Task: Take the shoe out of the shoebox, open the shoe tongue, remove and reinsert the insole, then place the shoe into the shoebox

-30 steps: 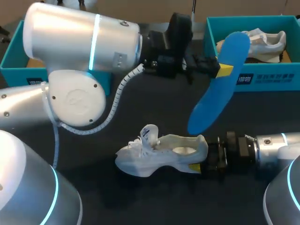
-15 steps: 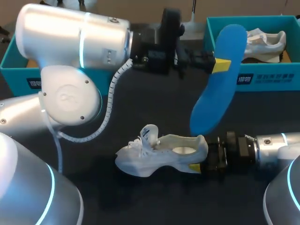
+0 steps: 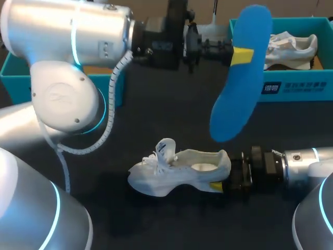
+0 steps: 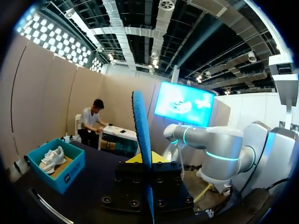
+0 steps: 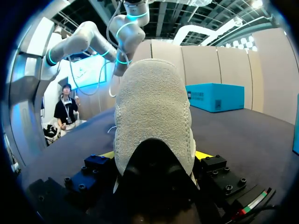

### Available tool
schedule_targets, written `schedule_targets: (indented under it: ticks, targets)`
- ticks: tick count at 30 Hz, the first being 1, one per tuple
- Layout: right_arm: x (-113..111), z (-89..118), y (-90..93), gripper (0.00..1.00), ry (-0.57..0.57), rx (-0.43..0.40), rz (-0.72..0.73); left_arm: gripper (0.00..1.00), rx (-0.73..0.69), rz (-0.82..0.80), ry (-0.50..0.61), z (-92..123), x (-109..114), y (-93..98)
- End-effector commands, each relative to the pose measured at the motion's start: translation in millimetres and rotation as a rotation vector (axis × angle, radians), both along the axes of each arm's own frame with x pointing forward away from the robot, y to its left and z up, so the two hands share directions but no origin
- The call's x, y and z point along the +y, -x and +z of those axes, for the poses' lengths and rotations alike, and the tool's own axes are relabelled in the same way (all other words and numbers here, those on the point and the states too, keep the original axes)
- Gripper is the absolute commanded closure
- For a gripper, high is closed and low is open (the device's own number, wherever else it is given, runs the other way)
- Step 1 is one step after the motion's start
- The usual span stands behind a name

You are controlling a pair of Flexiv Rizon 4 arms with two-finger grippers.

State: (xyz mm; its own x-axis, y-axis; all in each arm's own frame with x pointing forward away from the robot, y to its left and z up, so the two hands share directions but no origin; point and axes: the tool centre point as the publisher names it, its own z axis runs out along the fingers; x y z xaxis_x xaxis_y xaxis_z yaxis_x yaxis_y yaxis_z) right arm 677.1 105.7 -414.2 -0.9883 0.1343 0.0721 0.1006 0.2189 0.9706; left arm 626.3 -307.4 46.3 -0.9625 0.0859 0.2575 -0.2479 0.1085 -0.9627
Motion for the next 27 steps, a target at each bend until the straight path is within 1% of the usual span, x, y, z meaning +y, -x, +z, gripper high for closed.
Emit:
schedule_targets:
  ticks: [1, 4, 8, 13, 17, 24, 27]
  targets:
    - [1, 1, 0.4, 1.00, 0.003, 0.001, -0.002, 1.00, 0.013, -0.022, 0.003, 8, 17, 5.0]
    - [1, 1, 0.4, 1.00, 0.003, 0.001, -0.002, 1.00, 0.023, -0.027, 0.002, 15, 20, 10.1]
    - [1, 1, 0.4, 1.00, 0.003, 0.001, -0.002, 1.00, 0.035, -0.025, 0.000, 20, 26, 12.5]
    - [1, 1, 0.4, 1.00, 0.003, 0.001, -0.002, 1.00, 0.066, -0.040, 0.021, 19, 35, 16.3]
    - [1, 1, 0.4, 1.00, 0.003, 0.001, -0.002, 1.00, 0.070, -0.045, 0.028, 20, 42, 23.2]
    - [1, 1, 0.4, 1.00, 0.003, 0.001, -0.002, 1.00, 0.032, -0.021, 0.055, 26, 56, 33.9]
    - [1, 1, 0.4, 1.00, 0.003, 0.001, -0.002, 1.00, 0.014, -0.005, 0.055, 28, 60, 34.6]
